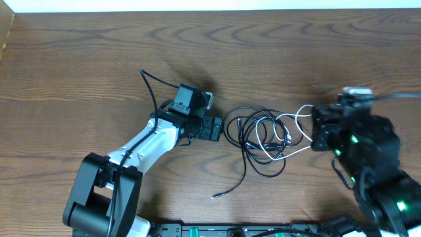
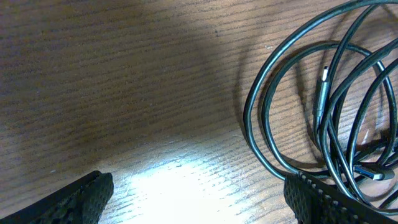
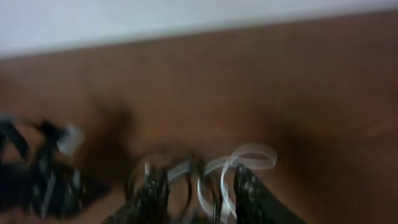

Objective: Untangle cables
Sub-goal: 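Pull the right gripper right, stretching the white cable out, then move the right gripper back left and lower it onto the pile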

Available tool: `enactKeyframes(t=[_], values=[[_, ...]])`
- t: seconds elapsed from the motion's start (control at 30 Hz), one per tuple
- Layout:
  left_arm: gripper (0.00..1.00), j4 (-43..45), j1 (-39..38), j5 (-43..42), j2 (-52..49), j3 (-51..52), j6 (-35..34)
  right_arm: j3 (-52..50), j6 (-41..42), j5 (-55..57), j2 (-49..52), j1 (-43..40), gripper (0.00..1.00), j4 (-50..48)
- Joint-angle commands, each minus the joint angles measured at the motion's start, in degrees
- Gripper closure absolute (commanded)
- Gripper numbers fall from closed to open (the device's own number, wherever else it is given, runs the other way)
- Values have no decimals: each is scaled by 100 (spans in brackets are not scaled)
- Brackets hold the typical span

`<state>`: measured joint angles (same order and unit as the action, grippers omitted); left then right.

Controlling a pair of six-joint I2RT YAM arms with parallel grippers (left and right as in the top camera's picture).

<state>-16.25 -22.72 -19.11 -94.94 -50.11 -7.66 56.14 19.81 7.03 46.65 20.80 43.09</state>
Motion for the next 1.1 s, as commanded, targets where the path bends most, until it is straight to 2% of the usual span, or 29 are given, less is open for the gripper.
enactKeyframes(t=[0.0,0.1,0.17,0.5,0.67,0.83,1.07], values=[[7,9,-13,57,-57,39,13,20,227,-358,490,-13,66,297],[7,4,-13,57,-57,39,13,20,225,-356,1021,-13,54,496],[7,4,-13,57,-57,39,13,20,227,-361,1377,-13,49,516],[7,4,-13,57,-57,39,13,20,210,-1779,3093,-11,49,129],[7,7,-13,57,-57,39,13,20,-216,-2673,3727,63,47,-339],[7,7,-13,55,-57,39,13,20,-212,-2643,4253,197,48,-654],[7,7,-13,55,-57,39,13,20,-205,-2450,4859,321,57,-946]])
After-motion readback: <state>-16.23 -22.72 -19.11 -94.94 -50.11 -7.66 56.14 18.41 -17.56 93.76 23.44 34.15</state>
